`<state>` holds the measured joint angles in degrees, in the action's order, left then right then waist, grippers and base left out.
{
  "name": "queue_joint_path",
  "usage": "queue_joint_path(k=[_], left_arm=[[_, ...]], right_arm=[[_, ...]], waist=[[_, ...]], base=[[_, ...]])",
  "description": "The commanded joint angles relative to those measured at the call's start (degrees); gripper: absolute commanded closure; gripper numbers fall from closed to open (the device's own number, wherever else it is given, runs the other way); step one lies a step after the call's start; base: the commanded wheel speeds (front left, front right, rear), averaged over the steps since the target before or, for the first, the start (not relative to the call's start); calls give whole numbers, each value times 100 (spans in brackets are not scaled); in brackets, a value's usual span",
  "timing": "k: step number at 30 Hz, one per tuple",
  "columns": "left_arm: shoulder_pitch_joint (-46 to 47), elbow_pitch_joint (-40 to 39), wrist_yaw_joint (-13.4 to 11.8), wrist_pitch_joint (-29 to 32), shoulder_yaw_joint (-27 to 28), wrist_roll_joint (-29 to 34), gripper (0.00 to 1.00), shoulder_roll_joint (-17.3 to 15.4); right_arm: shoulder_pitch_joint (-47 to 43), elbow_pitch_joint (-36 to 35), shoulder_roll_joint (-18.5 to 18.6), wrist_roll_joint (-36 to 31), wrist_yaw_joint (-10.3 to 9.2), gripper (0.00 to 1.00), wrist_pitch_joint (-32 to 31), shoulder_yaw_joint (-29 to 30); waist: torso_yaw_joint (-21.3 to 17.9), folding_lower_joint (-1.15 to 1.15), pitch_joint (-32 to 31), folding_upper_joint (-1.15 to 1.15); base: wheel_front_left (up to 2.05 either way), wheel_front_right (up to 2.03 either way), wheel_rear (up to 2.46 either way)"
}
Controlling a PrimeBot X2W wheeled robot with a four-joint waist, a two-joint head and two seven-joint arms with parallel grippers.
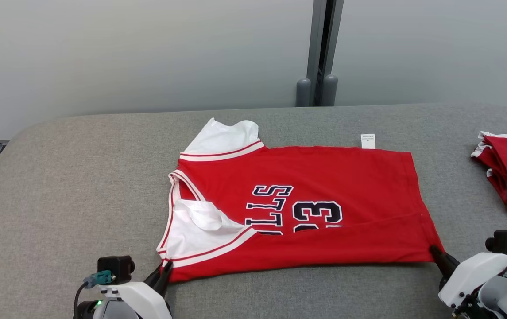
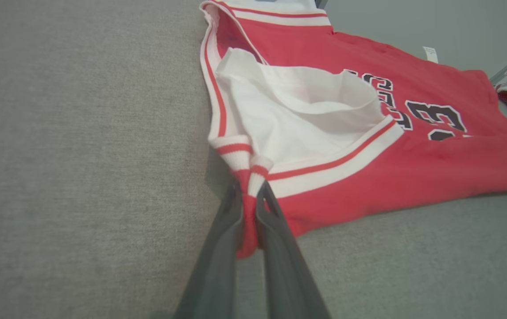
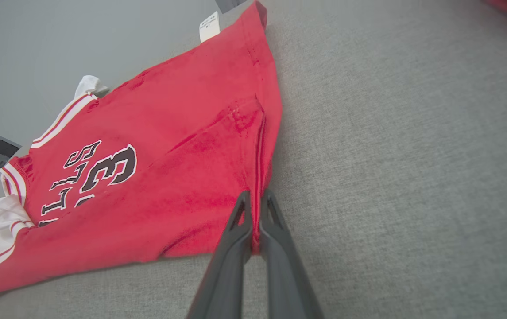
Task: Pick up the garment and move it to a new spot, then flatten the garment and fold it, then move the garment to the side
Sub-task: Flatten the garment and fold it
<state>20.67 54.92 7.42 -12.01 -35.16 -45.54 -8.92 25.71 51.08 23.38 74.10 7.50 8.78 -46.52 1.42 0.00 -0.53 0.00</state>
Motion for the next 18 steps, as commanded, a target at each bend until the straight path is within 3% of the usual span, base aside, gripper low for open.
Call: queue_joint_path(k=[1,18], left_arm=[[-63,-41,8,26,-40,-41,100,-69],[-755,-1451,8,1066,-871,-486,100,-1114]], right_arm=[[-73,-24,70,51,-2,100,-51,-13],[-588,-777,696,744,-2,100,-1153,-232]], waist=[[-4,0,-9,0],[-88,0,-157,0]], base=[[0,0,0],[0,0,0]])
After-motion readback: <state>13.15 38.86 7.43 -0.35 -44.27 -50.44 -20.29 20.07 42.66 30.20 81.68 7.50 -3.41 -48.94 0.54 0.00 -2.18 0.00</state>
